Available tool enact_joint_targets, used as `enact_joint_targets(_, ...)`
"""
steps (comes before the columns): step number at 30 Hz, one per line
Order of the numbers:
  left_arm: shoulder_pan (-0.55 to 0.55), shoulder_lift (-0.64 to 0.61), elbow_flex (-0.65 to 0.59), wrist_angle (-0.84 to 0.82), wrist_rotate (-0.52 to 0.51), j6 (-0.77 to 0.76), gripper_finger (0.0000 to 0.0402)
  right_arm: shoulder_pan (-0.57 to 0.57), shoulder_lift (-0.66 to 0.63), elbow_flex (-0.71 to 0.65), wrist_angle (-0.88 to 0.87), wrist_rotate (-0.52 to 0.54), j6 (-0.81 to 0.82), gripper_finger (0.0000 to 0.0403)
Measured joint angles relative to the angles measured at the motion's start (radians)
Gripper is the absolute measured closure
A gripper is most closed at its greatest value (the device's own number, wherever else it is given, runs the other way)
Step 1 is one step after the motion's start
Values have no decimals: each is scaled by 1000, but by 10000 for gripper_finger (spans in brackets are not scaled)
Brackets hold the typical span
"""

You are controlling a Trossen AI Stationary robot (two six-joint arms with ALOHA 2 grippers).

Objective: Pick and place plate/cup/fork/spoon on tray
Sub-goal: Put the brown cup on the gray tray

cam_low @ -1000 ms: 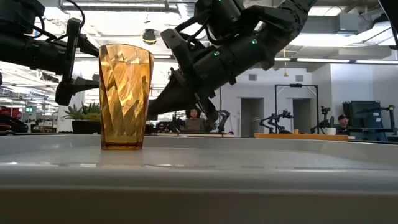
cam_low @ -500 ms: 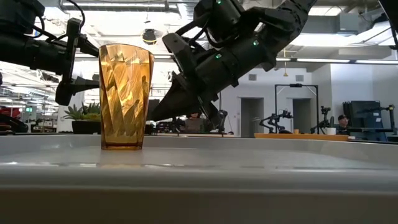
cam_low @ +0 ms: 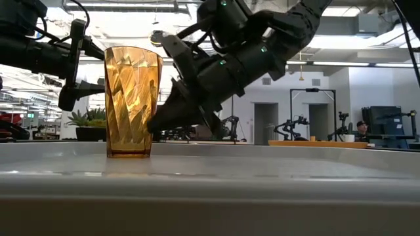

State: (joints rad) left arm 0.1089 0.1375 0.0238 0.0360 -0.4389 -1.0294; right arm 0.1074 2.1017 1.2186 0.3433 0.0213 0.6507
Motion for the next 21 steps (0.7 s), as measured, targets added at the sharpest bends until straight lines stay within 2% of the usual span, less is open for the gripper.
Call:
enact_joint_targets(6,0,0,0,0,0,0,111,-13,1,14,1,26,-12,402)
enact_joint_targets(21,0,0,0,0,-3,0,111,-32,1,14,2,11,-30,402)
